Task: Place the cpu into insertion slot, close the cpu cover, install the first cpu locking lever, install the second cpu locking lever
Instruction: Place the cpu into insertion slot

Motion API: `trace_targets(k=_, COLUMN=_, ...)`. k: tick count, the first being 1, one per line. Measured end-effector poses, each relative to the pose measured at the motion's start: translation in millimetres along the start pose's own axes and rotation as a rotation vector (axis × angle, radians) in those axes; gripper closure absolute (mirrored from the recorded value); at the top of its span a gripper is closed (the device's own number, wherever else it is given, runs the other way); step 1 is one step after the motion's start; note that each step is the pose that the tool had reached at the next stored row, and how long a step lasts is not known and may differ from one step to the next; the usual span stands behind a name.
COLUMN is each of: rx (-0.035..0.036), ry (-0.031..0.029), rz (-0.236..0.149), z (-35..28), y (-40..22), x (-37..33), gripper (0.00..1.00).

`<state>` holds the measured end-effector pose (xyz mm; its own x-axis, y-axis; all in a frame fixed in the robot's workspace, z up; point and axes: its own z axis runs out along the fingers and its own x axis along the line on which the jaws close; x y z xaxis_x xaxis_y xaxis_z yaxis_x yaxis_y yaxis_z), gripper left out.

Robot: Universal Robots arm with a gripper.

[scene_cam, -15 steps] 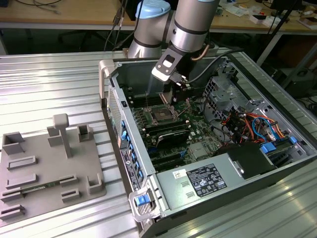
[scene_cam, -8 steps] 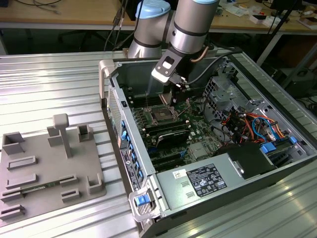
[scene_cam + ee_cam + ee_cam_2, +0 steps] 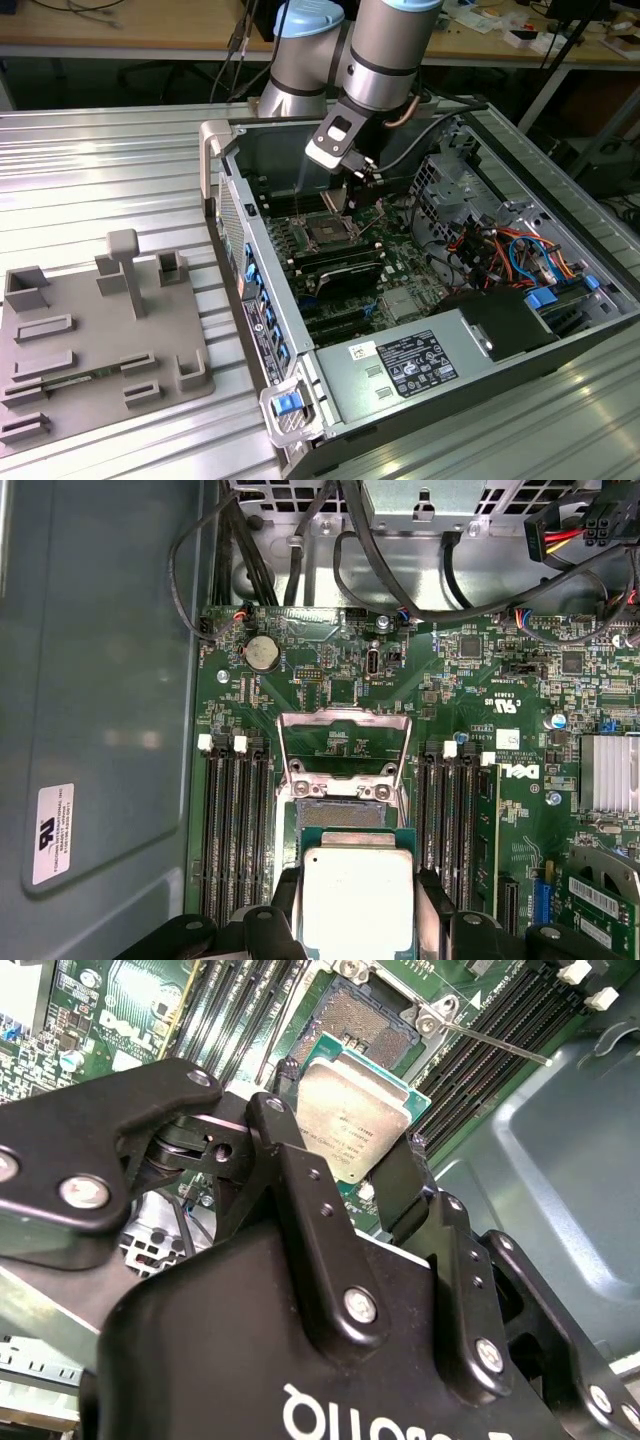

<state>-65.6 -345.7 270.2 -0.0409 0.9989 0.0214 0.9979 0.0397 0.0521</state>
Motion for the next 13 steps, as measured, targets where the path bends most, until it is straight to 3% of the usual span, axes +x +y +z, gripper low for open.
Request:
trace_targets(k=10, rx=0.0, ry=0.0, rz=0.0, z=0.1, y=0.0, x=0.0, gripper=0.46)
trace_targets(k=13, rx=-0.0002, ry=0.0002, rz=0.0, z=2.7, y=-0.1, x=0.6, gripper=0.46)
